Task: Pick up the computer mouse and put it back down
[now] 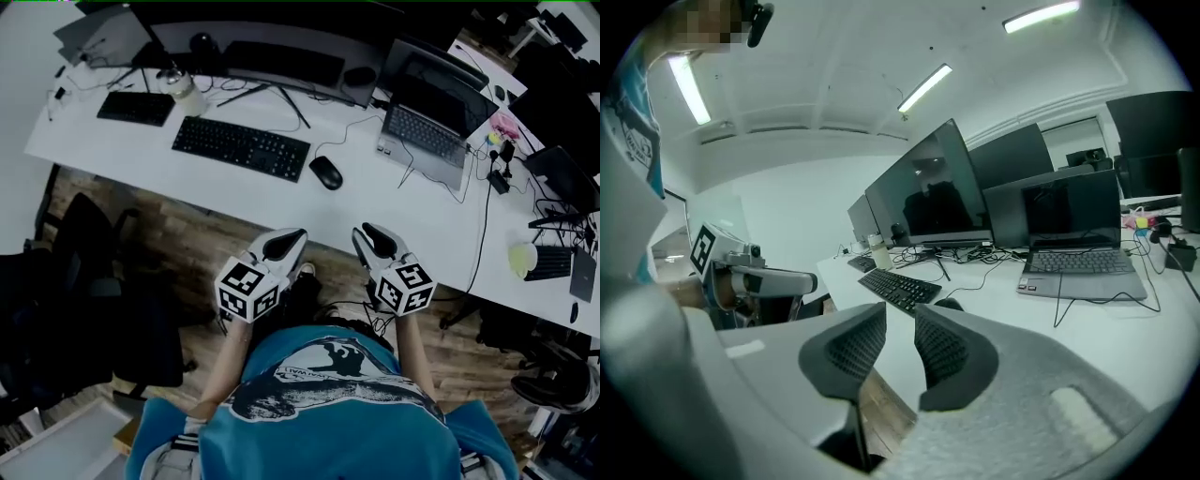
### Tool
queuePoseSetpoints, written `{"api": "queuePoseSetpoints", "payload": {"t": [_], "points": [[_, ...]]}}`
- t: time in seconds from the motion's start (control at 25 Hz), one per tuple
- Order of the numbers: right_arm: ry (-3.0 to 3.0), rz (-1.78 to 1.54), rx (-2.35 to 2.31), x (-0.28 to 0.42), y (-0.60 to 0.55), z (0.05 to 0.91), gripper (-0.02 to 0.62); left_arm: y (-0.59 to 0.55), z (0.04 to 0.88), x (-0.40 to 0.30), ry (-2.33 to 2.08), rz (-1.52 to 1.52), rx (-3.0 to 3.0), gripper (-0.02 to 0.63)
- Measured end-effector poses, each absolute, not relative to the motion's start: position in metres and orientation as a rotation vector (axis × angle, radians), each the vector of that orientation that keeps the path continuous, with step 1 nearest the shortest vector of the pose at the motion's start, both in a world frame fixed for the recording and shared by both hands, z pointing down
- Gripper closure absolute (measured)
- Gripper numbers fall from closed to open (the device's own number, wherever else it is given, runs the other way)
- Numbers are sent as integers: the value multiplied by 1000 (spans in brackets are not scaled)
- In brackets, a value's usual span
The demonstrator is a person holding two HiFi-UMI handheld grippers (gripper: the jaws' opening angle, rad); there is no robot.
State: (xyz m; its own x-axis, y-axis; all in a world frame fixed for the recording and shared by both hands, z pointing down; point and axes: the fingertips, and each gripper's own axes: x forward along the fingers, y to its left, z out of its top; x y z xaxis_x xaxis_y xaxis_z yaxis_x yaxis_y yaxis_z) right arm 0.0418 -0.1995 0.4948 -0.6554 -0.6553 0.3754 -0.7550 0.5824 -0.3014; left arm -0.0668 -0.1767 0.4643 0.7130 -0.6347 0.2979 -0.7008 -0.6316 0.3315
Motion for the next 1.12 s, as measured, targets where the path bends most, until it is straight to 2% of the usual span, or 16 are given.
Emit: {"api": "queuePoseSetpoints", "payload": {"t": [0.28, 1.12], "points": [[-2656, 613, 1135, 58, -158, 480, 592, -130, 452, -51, -1093, 202, 2491, 592], [-2743, 544, 915, 80, -17, 478, 594, 17, 460, -6, -1193, 194, 2442, 592]]}}
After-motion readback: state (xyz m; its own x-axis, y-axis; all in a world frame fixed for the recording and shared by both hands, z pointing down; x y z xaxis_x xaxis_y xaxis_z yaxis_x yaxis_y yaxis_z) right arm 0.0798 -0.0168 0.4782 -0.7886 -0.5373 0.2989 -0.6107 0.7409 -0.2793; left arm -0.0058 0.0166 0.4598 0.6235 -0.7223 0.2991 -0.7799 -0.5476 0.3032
